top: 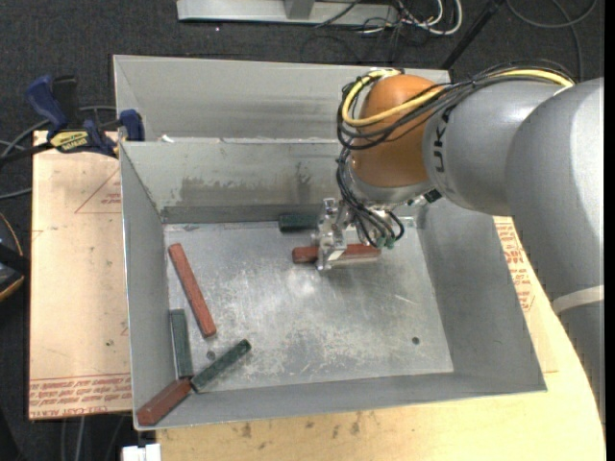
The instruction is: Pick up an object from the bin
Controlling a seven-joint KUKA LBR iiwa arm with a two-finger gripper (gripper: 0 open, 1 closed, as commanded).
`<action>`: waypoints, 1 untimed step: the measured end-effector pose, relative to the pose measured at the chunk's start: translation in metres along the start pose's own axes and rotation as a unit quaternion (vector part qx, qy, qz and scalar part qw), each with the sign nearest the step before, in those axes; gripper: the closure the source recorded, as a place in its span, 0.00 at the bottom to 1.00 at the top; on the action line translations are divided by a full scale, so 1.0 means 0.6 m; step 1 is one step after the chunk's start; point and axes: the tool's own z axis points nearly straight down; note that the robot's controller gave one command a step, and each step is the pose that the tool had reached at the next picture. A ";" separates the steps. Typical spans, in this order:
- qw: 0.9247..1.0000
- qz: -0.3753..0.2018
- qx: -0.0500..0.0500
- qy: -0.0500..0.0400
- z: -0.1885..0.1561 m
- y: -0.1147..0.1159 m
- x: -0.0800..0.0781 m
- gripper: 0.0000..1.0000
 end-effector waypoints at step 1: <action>1.000 0.023 0.000 -0.008 -0.003 -0.008 0.052 1.00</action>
Offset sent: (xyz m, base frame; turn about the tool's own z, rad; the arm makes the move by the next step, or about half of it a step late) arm -0.0140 0.0017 0.1698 0.0050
